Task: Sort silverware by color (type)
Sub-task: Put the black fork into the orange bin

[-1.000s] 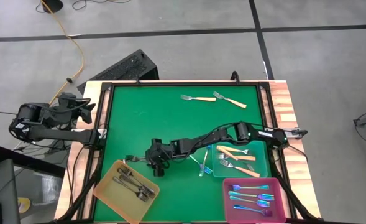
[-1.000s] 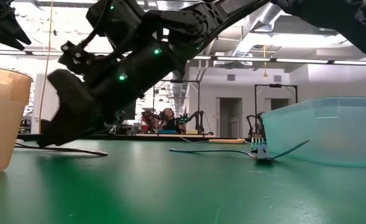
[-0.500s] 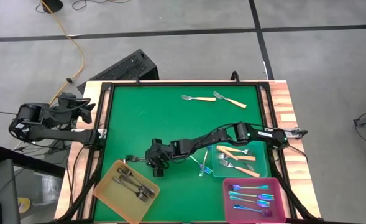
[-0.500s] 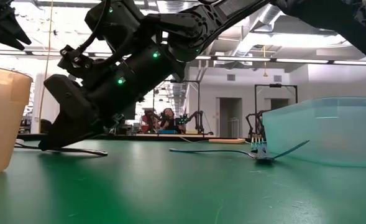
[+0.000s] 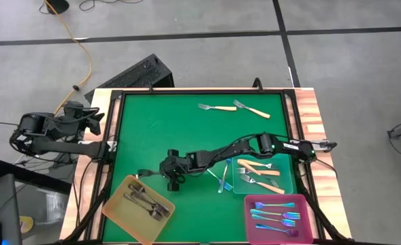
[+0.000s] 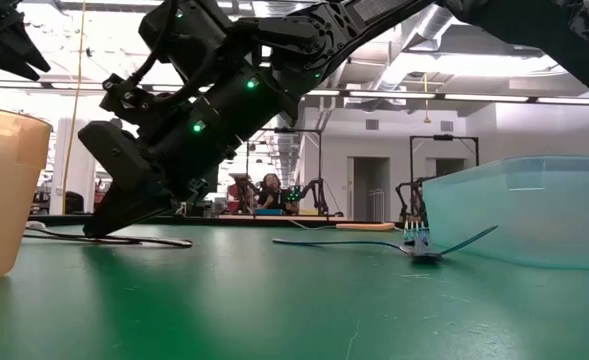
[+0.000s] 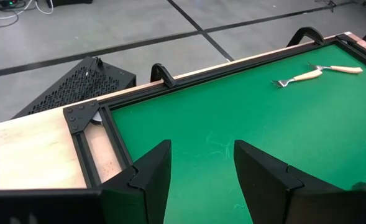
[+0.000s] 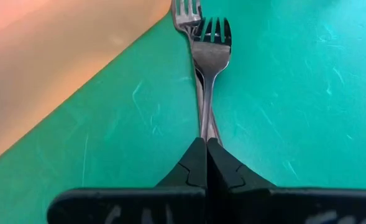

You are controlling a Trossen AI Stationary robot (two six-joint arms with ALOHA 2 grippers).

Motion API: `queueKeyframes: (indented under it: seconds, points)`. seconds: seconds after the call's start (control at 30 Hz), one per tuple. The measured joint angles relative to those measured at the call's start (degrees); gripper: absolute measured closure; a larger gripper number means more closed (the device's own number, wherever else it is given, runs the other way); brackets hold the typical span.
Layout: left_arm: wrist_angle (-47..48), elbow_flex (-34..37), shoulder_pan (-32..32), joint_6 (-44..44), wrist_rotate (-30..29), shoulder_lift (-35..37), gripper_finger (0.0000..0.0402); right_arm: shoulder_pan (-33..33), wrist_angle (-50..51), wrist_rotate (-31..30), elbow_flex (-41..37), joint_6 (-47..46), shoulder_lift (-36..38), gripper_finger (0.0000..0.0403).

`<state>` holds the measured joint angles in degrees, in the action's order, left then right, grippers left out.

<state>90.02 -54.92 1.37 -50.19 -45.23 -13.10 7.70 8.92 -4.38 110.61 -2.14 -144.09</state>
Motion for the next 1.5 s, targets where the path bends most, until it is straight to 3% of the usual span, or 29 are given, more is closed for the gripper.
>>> queueKeyframes:
  seconds: [0.6, 0.8, 1.2, 1.5]
  points:
    - [0.00, 0.00, 0.00, -0.02, -0.02, 0.00, 0.0243, -3.78, 1.93, 0.80, 3.92, 1.12, 3.71, 0.0386]
    - [0.00, 0.00, 0.00, 0.00, -0.03, 0.00, 0.0243, -4.12, 1.59, 7.25, 4.03, 0.68, 3.47, 0.0335]
    - [-0.02, 0.00, 0.00, 0.00, -0.20, 0.00, 0.0243, -2.62, 0.81, 5.99, 2.08, 0.64, 3.14, 0.0207]
    - [0.00, 0.00, 0.00, -0.02, -0.22, 0.00, 0.0243, -3.03, -0.43, 4.00, 1.11, 0.51, 3.14, 0.0199]
